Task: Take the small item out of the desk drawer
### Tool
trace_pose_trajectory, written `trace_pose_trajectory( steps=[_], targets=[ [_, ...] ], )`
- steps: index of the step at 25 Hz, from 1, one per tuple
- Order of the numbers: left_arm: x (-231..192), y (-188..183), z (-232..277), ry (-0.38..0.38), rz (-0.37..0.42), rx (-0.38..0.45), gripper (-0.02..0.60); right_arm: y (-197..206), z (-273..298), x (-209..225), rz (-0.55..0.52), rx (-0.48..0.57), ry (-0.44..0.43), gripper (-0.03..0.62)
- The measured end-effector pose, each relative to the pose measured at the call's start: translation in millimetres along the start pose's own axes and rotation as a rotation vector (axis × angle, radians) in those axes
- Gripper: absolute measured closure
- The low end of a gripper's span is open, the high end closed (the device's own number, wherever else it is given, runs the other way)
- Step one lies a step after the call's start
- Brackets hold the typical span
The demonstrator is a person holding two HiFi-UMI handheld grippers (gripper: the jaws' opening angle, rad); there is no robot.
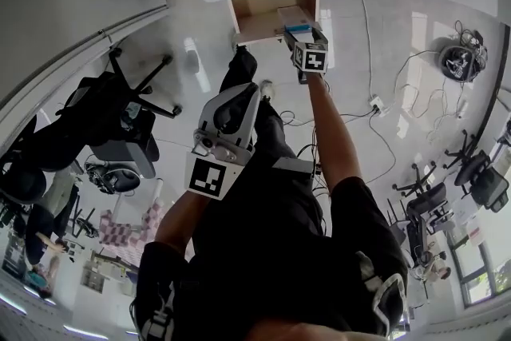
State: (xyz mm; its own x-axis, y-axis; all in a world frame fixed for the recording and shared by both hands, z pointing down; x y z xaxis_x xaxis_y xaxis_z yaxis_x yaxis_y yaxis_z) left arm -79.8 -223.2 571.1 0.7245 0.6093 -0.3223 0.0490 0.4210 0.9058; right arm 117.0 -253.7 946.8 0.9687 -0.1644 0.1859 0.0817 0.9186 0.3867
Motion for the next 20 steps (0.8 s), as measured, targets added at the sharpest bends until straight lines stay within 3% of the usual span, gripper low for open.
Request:
trace_pose_trajectory(
  steps=[20],
  targets=[
    [-27,12,8,-0.012,-0.038,-0.026,0.571,-1,38,6,-0.006,-0.095,0.074,0.206]
  ],
)
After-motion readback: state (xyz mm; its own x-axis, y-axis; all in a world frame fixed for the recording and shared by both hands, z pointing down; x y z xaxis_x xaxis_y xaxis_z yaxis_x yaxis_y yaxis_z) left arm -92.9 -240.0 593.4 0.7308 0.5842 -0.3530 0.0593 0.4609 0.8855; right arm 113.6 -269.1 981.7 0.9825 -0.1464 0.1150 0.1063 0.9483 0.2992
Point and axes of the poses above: the fingertips, and each gripper's own axes: z forward along the fingers, x to its right, y out of its underside, the point moved 5 cm from there along -z, backward along the fingers, and after that the axes turned 4 degrees about y, right-handed, at the moved point
